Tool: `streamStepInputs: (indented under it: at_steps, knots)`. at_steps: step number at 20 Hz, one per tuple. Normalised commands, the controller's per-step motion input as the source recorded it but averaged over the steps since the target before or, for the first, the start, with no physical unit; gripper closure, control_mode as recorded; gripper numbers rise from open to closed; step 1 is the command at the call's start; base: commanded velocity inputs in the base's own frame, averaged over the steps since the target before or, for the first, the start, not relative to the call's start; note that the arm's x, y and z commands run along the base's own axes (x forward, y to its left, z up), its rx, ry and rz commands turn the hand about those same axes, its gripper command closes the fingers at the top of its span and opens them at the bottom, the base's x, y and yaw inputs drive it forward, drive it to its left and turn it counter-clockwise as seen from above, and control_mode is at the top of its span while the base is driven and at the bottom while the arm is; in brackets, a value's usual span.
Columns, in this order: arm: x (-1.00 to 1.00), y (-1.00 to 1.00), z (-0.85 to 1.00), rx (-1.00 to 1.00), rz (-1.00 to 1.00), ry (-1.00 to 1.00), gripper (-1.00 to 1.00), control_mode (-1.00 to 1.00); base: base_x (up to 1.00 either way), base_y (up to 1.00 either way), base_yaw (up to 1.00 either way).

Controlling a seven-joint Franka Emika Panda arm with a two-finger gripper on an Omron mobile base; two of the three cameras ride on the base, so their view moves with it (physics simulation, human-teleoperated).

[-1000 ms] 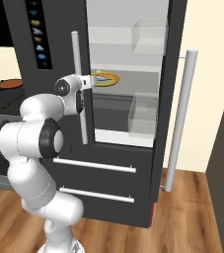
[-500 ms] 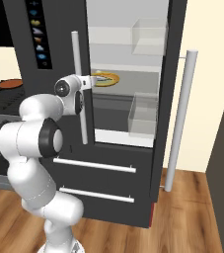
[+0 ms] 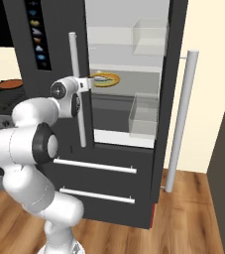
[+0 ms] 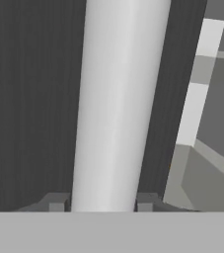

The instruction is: Retrieve the fish from the fridge and place it on the saucepan with marinade on the stove.

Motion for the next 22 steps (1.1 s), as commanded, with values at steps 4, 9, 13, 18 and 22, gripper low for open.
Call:
streamStepInputs:
  at_steps: [4,9,13,18,22]
  knots:
    - [-0.46,0.13,0.00,0.00,0.00,0.12,1.00,-1.00,0.00,0.00,0.00]
    - [-0.42,0.25,0.00,0.00,0.00,0.19,1.00,-1.00,0.00,0.00,0.00]
    - [-0.41,0.33,-0.05,0.00,0.00,0.12,1.00,-1.00,0.00,0.00,0.00]
    - [-0.50,0.43,-0.26,0.00,0.00,0.00,1.00,-1.00,0.00,0.00,0.00]
    - [-0.68,0.54,-0.52,0.00,-0.01,-0.16,1.00,-1.00,0.00,0.00,0.00]
